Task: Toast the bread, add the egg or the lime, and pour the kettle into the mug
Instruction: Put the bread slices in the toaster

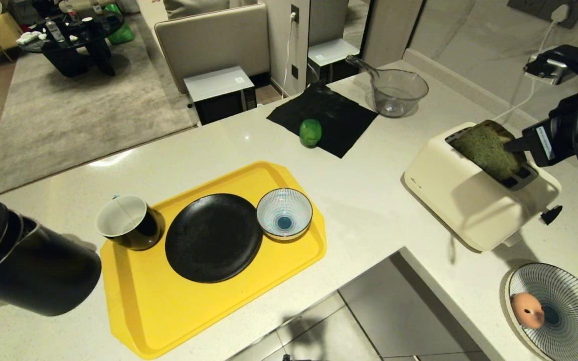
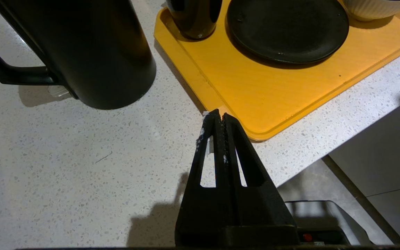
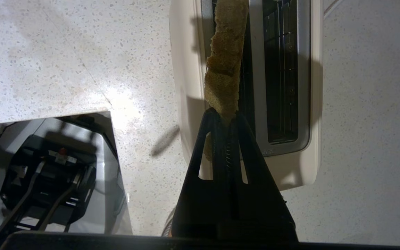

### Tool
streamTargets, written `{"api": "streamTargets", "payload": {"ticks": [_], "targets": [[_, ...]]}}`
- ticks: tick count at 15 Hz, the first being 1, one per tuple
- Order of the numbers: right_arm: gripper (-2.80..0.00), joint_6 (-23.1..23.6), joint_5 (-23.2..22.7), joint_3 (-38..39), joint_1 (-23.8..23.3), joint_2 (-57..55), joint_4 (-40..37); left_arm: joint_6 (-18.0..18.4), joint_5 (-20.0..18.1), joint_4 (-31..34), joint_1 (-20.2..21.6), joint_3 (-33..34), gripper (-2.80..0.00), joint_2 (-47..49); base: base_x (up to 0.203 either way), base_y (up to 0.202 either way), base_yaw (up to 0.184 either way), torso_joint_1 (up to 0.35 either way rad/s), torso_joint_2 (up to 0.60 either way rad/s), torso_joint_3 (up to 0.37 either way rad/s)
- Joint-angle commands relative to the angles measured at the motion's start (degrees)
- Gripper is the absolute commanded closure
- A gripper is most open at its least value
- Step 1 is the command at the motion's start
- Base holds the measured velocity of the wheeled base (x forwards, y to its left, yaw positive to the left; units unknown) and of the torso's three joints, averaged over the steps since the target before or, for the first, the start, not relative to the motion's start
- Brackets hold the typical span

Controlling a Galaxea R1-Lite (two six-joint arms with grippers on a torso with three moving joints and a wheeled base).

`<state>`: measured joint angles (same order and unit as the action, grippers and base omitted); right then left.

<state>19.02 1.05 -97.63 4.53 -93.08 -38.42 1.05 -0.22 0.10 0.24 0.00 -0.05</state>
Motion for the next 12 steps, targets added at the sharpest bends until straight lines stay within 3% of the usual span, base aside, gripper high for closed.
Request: {"api": "streamTargets", "payload": {"ticks": [1,3,4,12], "targets": [[0.0,0.47,0.18,0.14,-0.14,-0.61,-0.25,0.01,-0.04,-0.01,0.02,0.0,0.0,-0.04,0.0,0.0,0.0,0.0,0.0,0.0],[0.0,2.11,0.35,0.34,-0.54,-0.61,-0.31,0.01,-0.04,-0.01,0.02,0.0,0.0,-0.04,0.0,0.0,0.0,0.0,0.0,0.0],[-2.8,2.42,0.35,0.34,-0.76,-0.61,-0.25,0.01,-0.04,-0.01,0.02,0.0,0.0,-0.04,0.0,0.0,0.0,0.0,0.0,0.0],[-2.8,2.03,0.53,0.25,-0.89,1.28,-0.33,0.01,0.04,-0.01,0.02,0.0,0.0,-0.04,0.0,0.0,0.0,0.0,0.0,0.0]]}}
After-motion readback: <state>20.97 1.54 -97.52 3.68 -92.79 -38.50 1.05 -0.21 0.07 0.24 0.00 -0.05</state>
